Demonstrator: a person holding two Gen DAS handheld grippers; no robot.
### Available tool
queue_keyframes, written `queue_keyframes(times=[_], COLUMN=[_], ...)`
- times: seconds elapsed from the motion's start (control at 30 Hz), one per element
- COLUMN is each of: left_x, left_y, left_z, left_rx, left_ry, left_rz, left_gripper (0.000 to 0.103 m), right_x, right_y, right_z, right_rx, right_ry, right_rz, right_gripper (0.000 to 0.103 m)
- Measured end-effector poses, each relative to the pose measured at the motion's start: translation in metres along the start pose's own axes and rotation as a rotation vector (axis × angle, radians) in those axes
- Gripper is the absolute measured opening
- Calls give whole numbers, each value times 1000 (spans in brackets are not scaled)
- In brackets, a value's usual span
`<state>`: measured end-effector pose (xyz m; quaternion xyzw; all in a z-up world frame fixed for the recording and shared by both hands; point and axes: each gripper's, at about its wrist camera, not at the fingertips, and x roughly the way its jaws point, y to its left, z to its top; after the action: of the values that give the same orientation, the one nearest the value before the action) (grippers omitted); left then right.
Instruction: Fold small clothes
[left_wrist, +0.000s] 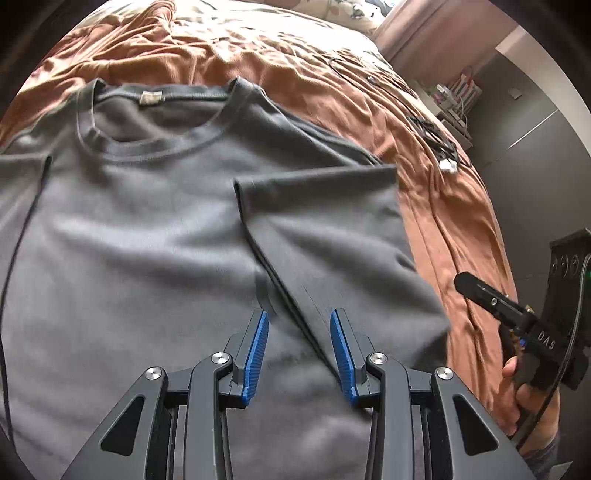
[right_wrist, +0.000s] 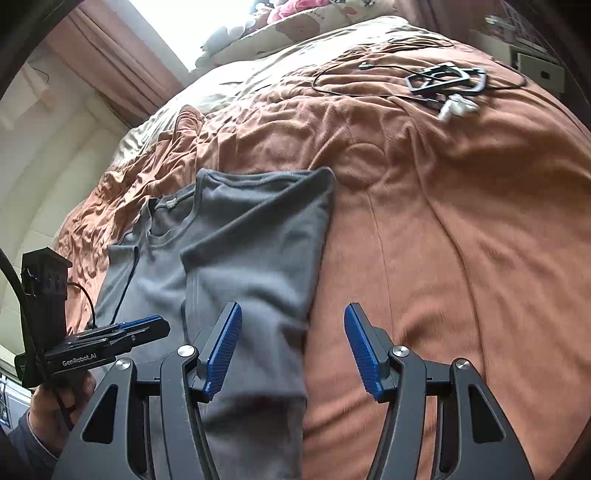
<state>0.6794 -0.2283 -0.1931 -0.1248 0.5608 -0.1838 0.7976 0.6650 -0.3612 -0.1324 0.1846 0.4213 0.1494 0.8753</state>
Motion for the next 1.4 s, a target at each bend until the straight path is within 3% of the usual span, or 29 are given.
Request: queue_keyframes(times=[0.13,0.43,0.6,0.73,0.77,0.8,0.87,1.23,1.4], left_x=[-2,14,30,37,38,39,38,-10,12], left_y=[-9,-25,-34,-45,-45,-46,-44,-39,-36], left_z=[-16,-40,-48,-48,-47,-46,-45,-40,-48], left_rx=[-36,-126,-141,-113,-114,-112,-106,-32,5], left_ry=[23,74,96,70,65,63,68,8,66], left_rz=[-19,-50,-38,14,28,49,40,32,84], left_gripper=[37,37,37,37,30,11,6,5,5], right_x=[-16,-30,-24,-14,-12,-11,-6,-1,-1], right_y=[3,0,3,12,14,15,14,10,8], right_z=[-21,-48,-54,-54,-53,-53,-53,-65,-64], right_rx=[10,1,-17,-40,-46,-52,-52,-57,-65], right_ry=[2,32,56,54,53,51,49,38,43], right_rz=[-13,-42,-54,-64,-68,-80,-121,-162,-162], right_gripper=[56,44,39,35,33,32,27,23,23])
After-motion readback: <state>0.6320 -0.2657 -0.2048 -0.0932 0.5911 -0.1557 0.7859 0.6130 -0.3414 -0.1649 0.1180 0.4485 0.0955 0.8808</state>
